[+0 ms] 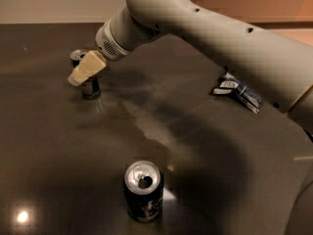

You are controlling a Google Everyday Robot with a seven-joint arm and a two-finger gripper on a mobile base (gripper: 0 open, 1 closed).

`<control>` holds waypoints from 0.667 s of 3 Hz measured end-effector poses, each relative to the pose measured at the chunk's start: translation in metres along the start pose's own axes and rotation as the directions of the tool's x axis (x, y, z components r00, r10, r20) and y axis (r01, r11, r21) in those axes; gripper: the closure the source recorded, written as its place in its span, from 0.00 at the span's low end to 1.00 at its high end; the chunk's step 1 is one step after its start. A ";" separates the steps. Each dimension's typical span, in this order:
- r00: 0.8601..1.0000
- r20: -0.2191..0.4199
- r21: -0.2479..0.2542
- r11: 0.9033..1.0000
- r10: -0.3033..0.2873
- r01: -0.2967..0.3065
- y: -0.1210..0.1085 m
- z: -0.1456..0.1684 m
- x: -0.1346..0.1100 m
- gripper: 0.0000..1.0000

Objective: Knock redbull can over

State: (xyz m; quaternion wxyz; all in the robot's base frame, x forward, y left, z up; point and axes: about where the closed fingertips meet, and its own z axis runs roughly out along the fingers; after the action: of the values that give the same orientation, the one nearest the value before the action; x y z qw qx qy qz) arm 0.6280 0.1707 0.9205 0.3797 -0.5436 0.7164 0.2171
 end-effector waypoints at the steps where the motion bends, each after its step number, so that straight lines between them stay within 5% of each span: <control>1: 1.000 0.007 -0.023 1.000 0.012 -0.012 -0.001 0.008 -0.002 0.00; 2: 1.000 0.016 -0.032 0.999 0.018 -0.018 0.000 0.011 -0.006 0.16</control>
Offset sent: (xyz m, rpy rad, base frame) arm 0.0063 0.0144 0.0012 0.0410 0.0345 0.0145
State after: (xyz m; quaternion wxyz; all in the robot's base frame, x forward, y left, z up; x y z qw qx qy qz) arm 0.6322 0.1826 0.9183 0.3747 -0.5413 0.7146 0.2365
